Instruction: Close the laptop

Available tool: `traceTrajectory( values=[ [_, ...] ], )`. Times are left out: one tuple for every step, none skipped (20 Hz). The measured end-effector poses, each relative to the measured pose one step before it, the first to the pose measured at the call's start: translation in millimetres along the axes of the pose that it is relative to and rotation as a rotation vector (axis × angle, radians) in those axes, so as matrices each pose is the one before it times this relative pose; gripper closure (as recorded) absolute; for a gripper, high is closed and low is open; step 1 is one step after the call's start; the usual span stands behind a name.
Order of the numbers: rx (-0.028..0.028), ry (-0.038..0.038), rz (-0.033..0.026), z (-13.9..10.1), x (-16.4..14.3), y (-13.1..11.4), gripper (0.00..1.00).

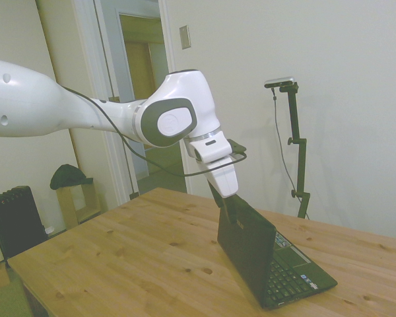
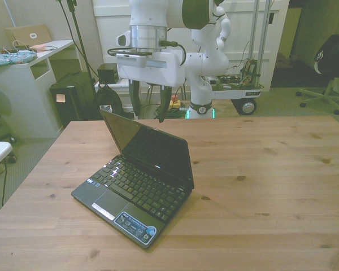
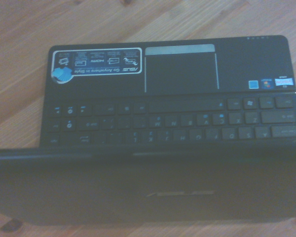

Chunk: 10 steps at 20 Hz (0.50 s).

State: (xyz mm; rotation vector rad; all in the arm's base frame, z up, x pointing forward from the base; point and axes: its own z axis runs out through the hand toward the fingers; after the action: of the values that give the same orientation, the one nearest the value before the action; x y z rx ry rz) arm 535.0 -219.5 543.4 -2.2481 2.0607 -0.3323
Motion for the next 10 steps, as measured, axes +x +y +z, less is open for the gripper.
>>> traceTrajectory(
  values=[
    [0.00035,0.00067,0.00587,-0.62,3.72,-0.4,1.0],
    [-0.0004,0.00156,0.00364,0.03,2.73,-0.53,1.0],
    [0.00045,0.00226,0.003,-0.29,2.67,-0.63,1.0],
    [0.00086,0.00208,0.00219,-1.46,2.33,-0.84,1.0],
    [-0.00164,0.00044,0.00129,-0.98,1.53,-0.65,1.0],
    [-0.00042,0.00089,0.00085,-1.09,1.5,-0.44,1.0],
    [0.00051,0.00094,-0.00022,-1.08,0.78,-0.82,1.0],
    [0.00019,0.00063,0.00009,-0.79,0.51,-0.71,1.0],
    [-0.00021,0.00039,0.00052,-0.23,0.53,-0.28,1.0],
    [-0.00059,0.0003,0.00068,0.06,0.71,-0.03,1.0]
  ],
)
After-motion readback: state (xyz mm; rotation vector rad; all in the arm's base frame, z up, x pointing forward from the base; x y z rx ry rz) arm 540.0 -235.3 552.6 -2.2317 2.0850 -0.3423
